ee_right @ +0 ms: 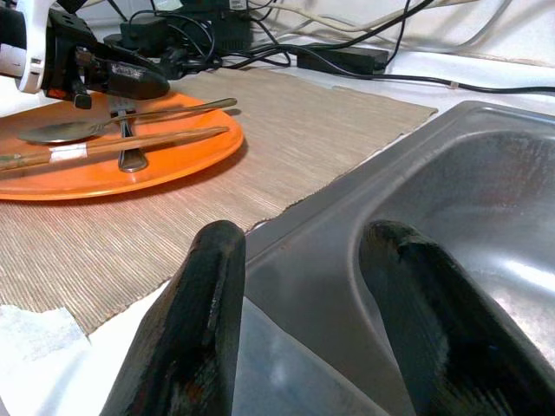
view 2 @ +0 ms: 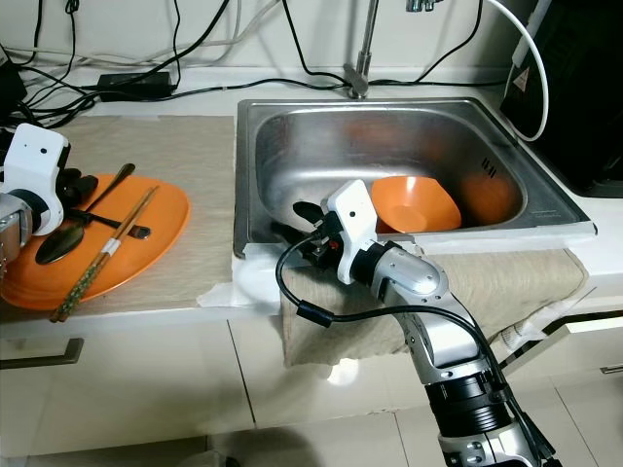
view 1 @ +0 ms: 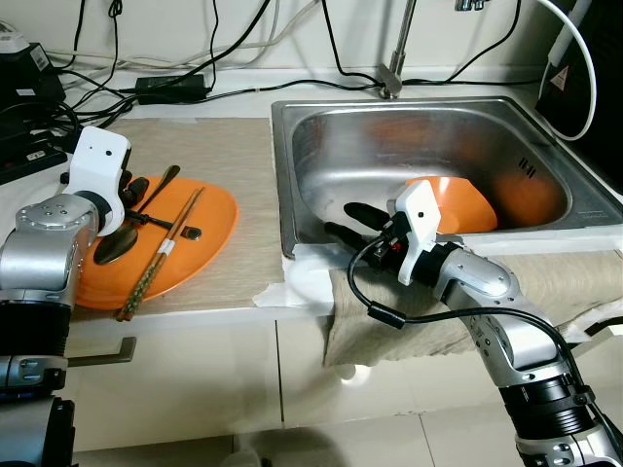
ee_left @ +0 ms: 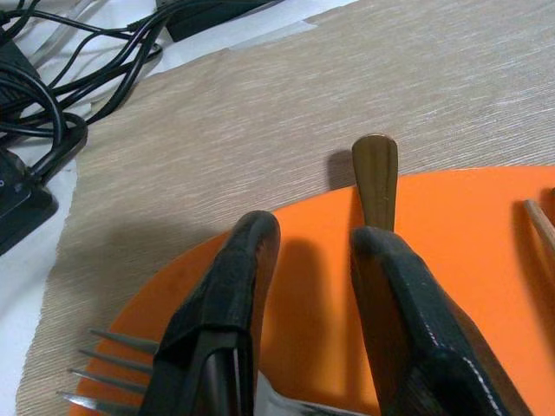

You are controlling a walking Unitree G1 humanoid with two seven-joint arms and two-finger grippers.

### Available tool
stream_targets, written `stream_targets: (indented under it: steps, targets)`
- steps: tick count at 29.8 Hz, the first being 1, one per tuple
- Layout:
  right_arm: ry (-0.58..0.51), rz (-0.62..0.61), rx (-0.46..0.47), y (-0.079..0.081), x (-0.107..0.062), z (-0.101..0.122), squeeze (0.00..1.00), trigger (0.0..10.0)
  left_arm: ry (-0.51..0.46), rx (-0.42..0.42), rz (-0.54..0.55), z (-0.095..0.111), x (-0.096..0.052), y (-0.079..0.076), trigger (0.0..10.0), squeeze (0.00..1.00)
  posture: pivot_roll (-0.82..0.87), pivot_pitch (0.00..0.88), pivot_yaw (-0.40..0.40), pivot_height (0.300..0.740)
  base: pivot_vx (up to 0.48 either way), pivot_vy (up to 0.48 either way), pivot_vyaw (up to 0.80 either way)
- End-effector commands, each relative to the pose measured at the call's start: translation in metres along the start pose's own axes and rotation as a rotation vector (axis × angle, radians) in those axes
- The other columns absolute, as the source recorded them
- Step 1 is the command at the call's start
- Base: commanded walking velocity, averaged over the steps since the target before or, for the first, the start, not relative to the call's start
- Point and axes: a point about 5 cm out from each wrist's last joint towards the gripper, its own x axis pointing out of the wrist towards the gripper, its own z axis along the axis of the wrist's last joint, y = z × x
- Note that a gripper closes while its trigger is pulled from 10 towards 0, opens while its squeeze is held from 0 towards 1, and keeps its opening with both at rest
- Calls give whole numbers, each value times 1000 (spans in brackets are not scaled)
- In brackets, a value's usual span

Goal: Kitchen organization

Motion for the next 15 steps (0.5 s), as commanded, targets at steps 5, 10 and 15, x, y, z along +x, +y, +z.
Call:
stream_targets:
  steps: [5,10,15]
  targets:
    - [10,-11,-3,-2,-2,0,0,10000,5,17,-11,0,-2,0,10000,1000,79,29,-3,740,0,0,0]
    - [11,-11,-2,-1,-2,-1,0,10000,9,19,-34,0,-3,-3,10000,1000,80,30,-2,740,0,0,0]
    - [10,-11,-1,-2,-2,0,0,10000,33,4,-71,-7,-1,-11,10000,0,80,30,-2,740,0,0,0]
